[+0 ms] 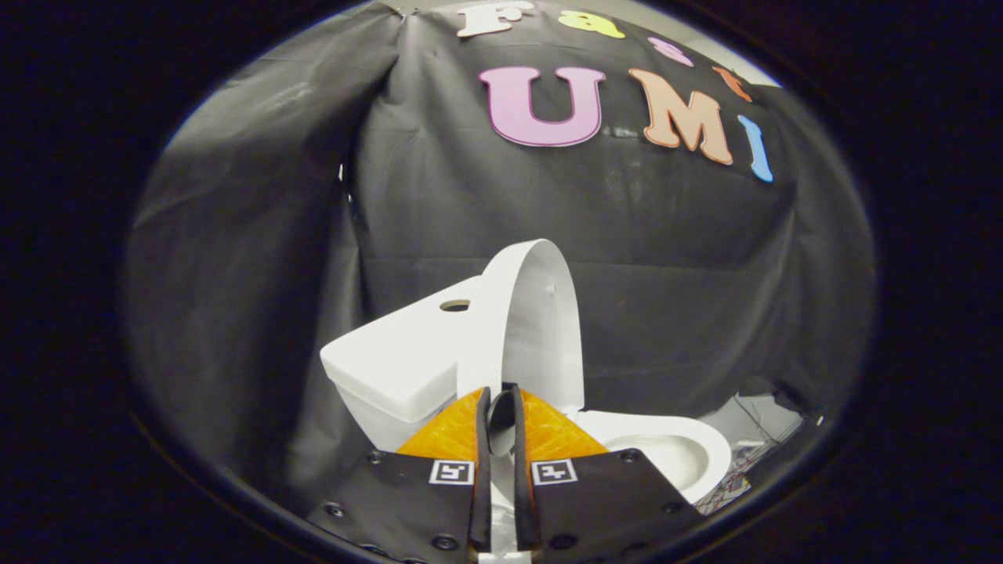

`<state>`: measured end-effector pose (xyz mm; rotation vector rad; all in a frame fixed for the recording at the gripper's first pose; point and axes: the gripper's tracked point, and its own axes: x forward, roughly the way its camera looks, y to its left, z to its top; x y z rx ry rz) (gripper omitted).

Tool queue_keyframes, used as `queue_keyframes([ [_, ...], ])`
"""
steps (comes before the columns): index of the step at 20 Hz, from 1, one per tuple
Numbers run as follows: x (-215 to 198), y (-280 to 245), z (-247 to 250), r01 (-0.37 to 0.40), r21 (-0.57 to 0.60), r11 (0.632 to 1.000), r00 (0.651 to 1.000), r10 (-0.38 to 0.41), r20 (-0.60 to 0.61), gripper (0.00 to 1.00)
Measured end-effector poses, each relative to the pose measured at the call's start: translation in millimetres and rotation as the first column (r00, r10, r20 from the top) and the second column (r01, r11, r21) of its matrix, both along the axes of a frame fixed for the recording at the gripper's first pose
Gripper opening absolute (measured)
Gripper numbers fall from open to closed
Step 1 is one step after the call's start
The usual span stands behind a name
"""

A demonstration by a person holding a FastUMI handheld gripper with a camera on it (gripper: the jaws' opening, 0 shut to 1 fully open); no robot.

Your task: Open the toilet lid.

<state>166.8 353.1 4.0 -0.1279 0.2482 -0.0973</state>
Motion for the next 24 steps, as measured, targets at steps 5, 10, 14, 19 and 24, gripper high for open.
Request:
queue_keyframes([
  [5, 6, 34, -7, -0.132, 0.034, 0.991, 0.991, 0.132, -0.006, 0.71],
  [10, 3, 30, -7, -0.180, 0.099, 0.979, 0.983, 0.182, -0.013, 1.00],
  [14, -1, 34, -7, -0.212, 0.160, 0.964, 0.977, 0.215, 0.000, 1.00],
  [19, -7, 23, -13, -0.226, 0.183, 0.957, 0.973, 0.232, -0.010, 0.99],
  [24, -13, 1, -6, -0.192, 0.187, 0.963, 0.981, 0.195, 0.001, 0.99],
])
